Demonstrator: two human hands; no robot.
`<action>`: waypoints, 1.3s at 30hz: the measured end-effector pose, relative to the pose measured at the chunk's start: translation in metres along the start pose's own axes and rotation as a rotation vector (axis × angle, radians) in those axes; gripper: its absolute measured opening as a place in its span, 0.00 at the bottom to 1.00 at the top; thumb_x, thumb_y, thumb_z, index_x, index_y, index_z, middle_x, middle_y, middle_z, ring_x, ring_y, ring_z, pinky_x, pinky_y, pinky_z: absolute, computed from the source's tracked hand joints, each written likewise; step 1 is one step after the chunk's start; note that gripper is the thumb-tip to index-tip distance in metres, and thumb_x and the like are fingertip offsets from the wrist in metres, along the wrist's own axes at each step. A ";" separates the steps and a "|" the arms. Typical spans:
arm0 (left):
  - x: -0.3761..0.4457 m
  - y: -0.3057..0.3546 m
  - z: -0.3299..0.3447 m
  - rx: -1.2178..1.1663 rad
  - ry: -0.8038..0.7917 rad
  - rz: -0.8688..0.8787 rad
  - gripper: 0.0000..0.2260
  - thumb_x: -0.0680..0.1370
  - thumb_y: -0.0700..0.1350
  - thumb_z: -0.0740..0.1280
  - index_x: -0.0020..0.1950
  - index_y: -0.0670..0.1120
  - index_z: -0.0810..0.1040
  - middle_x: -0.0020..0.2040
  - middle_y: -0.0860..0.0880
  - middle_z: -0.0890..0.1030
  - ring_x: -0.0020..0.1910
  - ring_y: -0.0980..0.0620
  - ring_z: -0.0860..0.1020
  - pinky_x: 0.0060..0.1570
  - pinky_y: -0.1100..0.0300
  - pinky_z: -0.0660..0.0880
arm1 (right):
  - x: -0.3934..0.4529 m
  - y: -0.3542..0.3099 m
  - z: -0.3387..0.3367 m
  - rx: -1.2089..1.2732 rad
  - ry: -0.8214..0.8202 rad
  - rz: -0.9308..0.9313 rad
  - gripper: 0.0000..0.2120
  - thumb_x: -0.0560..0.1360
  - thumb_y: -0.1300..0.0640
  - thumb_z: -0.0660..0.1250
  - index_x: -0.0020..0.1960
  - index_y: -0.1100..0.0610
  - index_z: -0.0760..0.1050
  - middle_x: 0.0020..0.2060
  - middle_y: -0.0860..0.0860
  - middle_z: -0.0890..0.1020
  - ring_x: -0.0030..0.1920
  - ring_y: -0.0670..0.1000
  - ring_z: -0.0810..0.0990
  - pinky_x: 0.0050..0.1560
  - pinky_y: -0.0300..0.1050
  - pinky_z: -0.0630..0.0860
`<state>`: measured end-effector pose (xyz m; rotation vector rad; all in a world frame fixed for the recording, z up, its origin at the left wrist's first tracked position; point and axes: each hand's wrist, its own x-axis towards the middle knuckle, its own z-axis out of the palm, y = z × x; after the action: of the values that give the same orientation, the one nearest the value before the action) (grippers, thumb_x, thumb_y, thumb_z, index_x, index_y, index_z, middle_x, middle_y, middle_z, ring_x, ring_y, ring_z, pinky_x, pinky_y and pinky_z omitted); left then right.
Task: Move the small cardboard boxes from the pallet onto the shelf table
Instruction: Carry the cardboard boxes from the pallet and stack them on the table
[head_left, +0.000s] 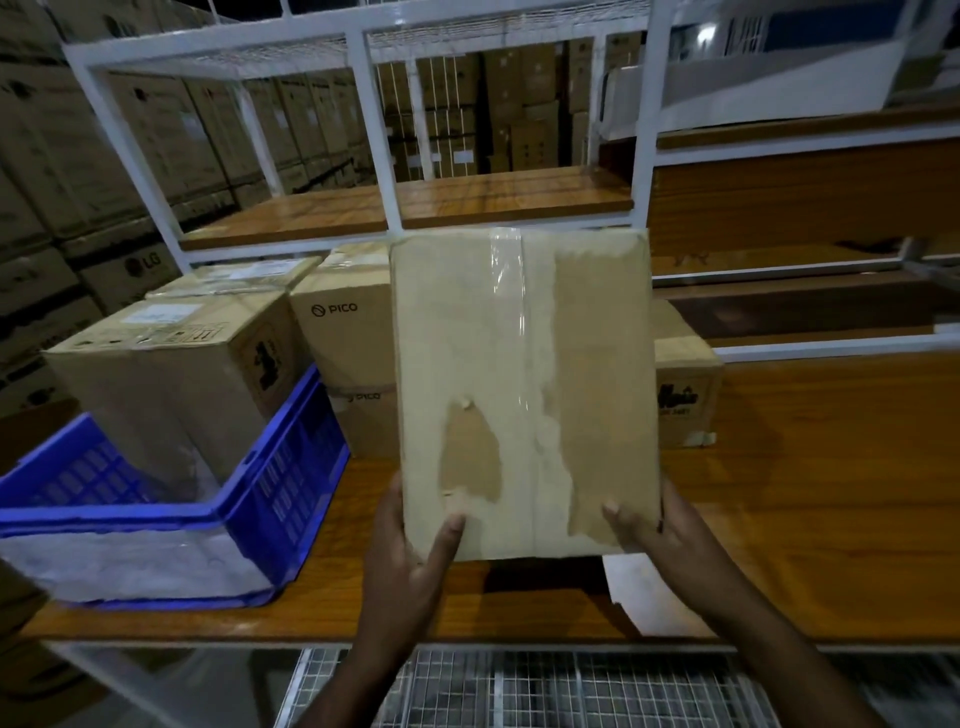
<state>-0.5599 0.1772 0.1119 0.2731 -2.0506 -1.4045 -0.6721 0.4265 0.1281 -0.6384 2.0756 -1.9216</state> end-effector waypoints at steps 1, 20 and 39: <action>-0.002 0.006 0.001 0.000 -0.010 0.033 0.32 0.73 0.63 0.71 0.74 0.55 0.68 0.64 0.60 0.78 0.63 0.59 0.78 0.55 0.65 0.78 | -0.002 -0.007 -0.004 0.036 0.026 -0.009 0.26 0.74 0.42 0.68 0.69 0.36 0.64 0.56 0.34 0.81 0.57 0.37 0.80 0.48 0.33 0.79; -0.004 0.062 0.071 0.029 -0.199 0.254 0.43 0.73 0.68 0.70 0.78 0.44 0.63 0.72 0.41 0.71 0.68 0.35 0.74 0.63 0.37 0.75 | -0.053 -0.057 -0.118 0.220 0.077 -0.219 0.46 0.67 0.67 0.68 0.79 0.42 0.57 0.70 0.51 0.75 0.69 0.56 0.75 0.64 0.56 0.76; -0.003 0.108 0.083 -0.265 -0.223 0.071 0.38 0.70 0.56 0.76 0.77 0.56 0.63 0.66 0.44 0.77 0.63 0.42 0.80 0.53 0.40 0.82 | -0.031 -0.082 -0.134 0.051 0.089 -0.175 0.55 0.58 0.47 0.81 0.76 0.32 0.55 0.64 0.43 0.78 0.61 0.45 0.80 0.53 0.46 0.82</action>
<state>-0.5882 0.2862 0.1881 -0.0712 -1.9931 -1.7033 -0.6944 0.5557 0.2195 -0.7593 2.0776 -2.1272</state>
